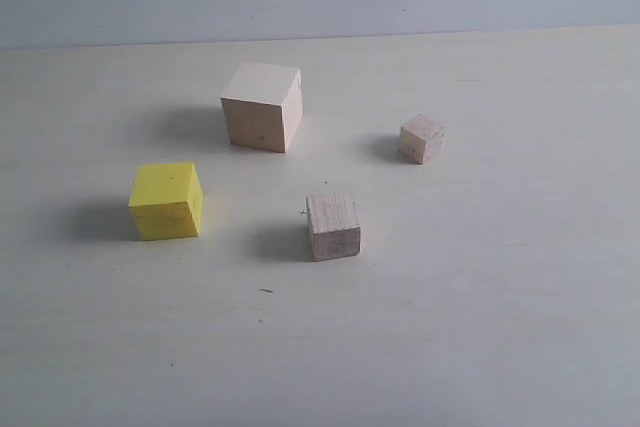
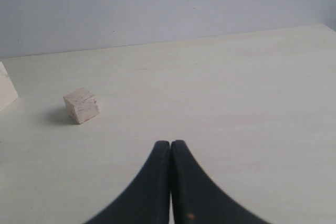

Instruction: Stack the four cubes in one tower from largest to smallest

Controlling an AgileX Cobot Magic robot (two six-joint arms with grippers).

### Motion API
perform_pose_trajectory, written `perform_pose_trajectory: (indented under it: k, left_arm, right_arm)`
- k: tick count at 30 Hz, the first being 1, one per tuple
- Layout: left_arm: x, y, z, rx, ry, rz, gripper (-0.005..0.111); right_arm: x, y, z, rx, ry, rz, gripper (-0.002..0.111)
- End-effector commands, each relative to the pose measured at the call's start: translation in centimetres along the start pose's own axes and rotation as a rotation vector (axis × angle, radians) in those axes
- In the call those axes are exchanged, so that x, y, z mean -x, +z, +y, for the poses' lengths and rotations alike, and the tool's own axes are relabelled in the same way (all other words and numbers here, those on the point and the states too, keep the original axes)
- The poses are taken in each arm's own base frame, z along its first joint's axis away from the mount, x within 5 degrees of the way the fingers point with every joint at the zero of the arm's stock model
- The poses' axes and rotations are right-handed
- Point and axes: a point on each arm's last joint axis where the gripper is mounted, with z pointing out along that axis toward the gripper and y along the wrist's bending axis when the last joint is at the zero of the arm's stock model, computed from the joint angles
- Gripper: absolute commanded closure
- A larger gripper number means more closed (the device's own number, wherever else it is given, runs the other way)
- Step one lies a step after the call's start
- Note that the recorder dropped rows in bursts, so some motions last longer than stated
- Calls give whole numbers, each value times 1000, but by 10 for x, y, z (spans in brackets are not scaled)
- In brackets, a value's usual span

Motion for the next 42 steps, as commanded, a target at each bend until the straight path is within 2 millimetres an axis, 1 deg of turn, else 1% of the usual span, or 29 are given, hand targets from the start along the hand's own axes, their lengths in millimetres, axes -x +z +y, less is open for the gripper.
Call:
perform_pose_trajectory:
  k: [1,9,15,17,20,22,23,24,26,27,28,29,31,32,34,35,37,38,39,40,42]
  left_arm:
    - [3,0,0,-1,-18,-27,107]
    - [3,0,-1,-7,-10,-26,107]
    - [20,5,-1,-9,-4,-49,107]
    - [24,8,-1,-9,-2,-43,107]
    - [29,13,-2,-15,24,-28,107]
    - [32,21,-3,-28,33,2,107]
    - [34,23,-3,-35,31,4,107]
    - [35,27,-5,-62,21,20,107]
    - [36,31,-8,-99,9,39,107]
    - [36,34,-11,-129,0,64,107]
    - [33,37,-12,-145,-3,99,107]
    - [29,43,-14,-161,-5,150,107]
    - [25,50,-17,-177,-12,197,107]
    - [24,54,-18,-180,-22,220,107]
    - [22,66,-20,-175,-64,270,107]
    - [22,73,-21,-171,-81,293,107]
    - [24,84,-22,-168,-94,316,107]
    - [26,96,-24,-165,-107,338,107]
    - [27,103,-25,-163,-106,351,107]
    - [27,113,-26,-162,-105,368,107]
    - [27,123,-27,-160,-103,388,107]
  right_arm:
    - [0,0,-1,-10,-19,-12,108]
    - [4,0,0,-1,-15,-61,108]
    - [5,0,2,22,51,-71,108]
    - [6,0,2,24,51,-84,108]
    - [12,-1,2,27,19,-148,108]
    - [24,-4,4,47,38,-286,108]
    - [28,-5,4,52,41,-323,108]
    - [36,-8,5,59,20,-417,108]
    - [46,-13,6,62,-28,-547,108]
    - [53,-18,7,82,6,-641,108]
    - [55,-20,7,104,69,-663,108]
    - [58,-21,7,149,198,-650,108]
    - [65,-24,9,181,264,-620,108]
    - [70,-27,10,192,278,-611,108]
    - [90,-32,13,202,282,-591,108]
    - [105,-34,15,204,246,-593,108]
    - [122,-32,17,203,215,-581,108]
    - [138,-27,20,215,211,-564,108]
    - [146,-22,23,232,203,-554,108]
    - [161,-12,31,293,154,-552,108]
    - [177,6,43,379,55,-510,108]
